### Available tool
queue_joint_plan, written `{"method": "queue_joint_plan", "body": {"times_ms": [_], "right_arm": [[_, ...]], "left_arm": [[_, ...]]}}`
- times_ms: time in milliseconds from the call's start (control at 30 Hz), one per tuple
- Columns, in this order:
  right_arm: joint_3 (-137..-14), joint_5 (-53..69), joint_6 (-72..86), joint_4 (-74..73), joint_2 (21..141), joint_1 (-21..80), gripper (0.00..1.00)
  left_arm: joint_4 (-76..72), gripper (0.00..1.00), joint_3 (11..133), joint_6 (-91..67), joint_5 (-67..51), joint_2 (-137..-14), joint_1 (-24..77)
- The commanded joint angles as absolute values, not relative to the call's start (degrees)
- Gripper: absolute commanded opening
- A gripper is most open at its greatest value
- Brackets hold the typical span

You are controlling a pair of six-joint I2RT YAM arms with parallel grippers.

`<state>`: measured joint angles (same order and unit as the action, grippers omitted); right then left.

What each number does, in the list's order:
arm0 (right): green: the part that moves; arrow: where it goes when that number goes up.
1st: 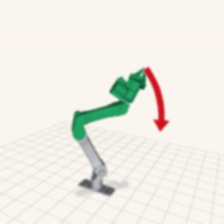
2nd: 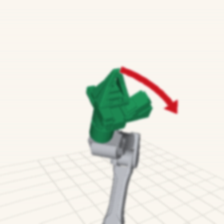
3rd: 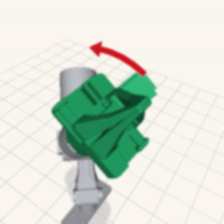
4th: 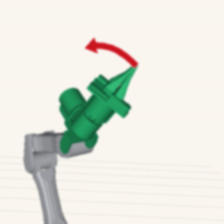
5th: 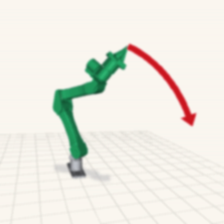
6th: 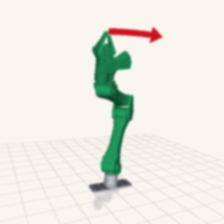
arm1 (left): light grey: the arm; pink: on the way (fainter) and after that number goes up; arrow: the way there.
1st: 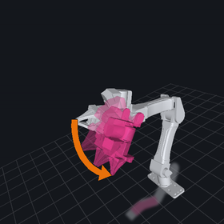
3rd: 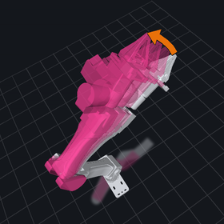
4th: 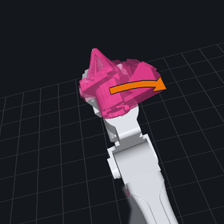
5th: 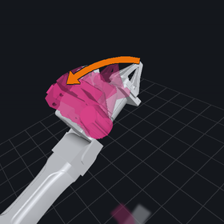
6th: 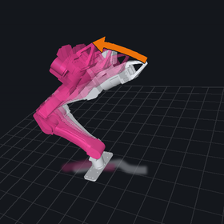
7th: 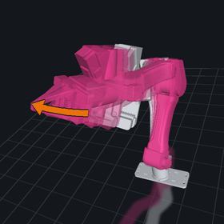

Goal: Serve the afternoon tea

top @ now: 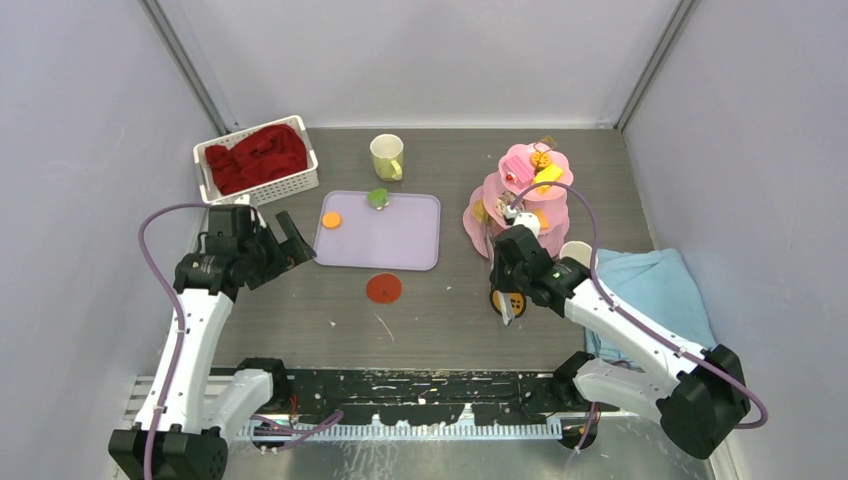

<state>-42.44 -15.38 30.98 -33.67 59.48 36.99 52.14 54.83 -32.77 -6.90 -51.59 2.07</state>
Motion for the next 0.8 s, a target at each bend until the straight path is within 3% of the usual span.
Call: {"method": "queue_joint_plan", "body": {"times_ms": [0, 767], "right_arm": [[-42.74, -13.95, 30.83, -28.47, 58.82, 36.08, 0.01], [-44.13, -8.07, 29.13, -17.92, 65.42, 25.3, 0.01]], "left_arm": [[51.08, 0.98, 54.6, -32.26, -7.03, -50.92, 1.67], [50.36, 0.98, 54.54, -31.75, -6.8, -52.66, 1.7]]}}
